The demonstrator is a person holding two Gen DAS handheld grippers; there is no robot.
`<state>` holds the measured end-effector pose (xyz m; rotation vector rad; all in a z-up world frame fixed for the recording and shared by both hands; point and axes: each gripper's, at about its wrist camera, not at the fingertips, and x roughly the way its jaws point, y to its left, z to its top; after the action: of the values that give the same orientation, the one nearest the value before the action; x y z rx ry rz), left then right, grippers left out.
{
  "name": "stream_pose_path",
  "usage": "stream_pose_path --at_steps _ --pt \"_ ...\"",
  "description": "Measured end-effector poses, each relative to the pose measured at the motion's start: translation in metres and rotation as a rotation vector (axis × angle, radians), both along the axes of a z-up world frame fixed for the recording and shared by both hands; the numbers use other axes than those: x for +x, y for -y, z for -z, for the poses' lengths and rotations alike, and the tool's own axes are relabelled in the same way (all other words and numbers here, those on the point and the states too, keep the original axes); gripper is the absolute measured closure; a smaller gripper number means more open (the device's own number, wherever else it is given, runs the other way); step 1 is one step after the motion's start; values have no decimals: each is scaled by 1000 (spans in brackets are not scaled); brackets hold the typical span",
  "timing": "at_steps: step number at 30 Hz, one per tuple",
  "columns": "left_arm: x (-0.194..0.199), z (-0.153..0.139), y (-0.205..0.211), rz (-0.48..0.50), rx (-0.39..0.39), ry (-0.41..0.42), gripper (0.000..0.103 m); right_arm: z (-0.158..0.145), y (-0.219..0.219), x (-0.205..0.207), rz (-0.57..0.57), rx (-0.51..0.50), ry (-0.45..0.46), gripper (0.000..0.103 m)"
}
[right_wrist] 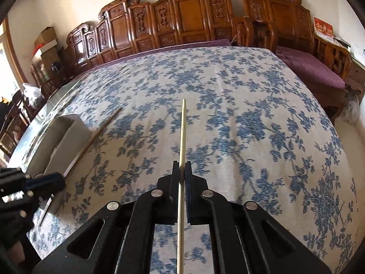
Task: Organize utensils
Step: 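Lower the chopstick into the tray with the left tool and open it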
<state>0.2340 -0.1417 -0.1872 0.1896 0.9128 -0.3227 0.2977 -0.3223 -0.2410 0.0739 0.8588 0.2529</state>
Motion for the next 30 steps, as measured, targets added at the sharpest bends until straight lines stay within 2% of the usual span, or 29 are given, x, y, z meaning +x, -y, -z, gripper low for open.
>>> stream_pose_path --at_steps 7,12,30 --pt "-9 -24 -32 -55 -7 47 99 -4 -33 -8 -83 -36 20 97" --pt "-16 -29 -57 -95 -8 64 99 -8 -50 -14 -122 -43 32 97" --pt "8 1 -142 -217 -42 18 99 -32 -107 -38 -271 -9 96 97"
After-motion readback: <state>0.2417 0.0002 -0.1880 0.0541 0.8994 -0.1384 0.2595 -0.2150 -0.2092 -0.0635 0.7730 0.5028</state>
